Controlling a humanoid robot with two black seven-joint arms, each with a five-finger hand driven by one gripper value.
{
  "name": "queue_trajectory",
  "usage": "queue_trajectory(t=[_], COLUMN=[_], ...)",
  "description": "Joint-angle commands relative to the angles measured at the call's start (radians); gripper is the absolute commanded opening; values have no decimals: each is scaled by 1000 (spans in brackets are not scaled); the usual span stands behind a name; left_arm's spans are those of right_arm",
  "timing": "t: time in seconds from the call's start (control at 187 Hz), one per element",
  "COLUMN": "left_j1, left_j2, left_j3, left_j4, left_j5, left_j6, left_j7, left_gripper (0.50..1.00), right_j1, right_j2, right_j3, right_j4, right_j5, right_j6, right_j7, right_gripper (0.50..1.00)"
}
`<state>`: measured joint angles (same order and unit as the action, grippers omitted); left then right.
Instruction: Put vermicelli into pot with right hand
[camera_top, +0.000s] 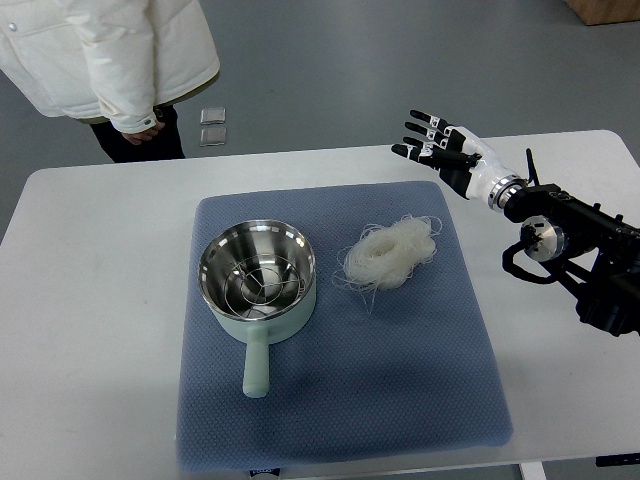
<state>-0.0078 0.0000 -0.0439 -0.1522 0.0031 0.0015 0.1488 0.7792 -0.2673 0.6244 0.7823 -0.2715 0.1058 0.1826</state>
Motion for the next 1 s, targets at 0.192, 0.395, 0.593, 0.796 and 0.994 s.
queue_trajectory(t=[0.192,0.395,0.593,0.796,0.994], left_j1=[0,0,0,0,0], left_j2=[0,0,0,0,0], left_j3=[-1,1,1,1,1], left_j4=[0,0,0,0,0], left_j5=[0,0,0,0,0], left_j6=[0,0,0,0,0], left_j7=[0,-2,0,0,0], left_gripper=[1000,1000,1000,1000,1000], right_j1=[0,0,0,3,5], right_j2=[0,-4,-6,-7,-10], right_j3=[0,0,0,0,0], right_j4=[0,0,0,0,0], right_j5=[0,0,0,0,0], right_j6=[0,2,3,6,14], right_j7=[0,0,0,0,0], right_gripper=[924,924,924,924,924])
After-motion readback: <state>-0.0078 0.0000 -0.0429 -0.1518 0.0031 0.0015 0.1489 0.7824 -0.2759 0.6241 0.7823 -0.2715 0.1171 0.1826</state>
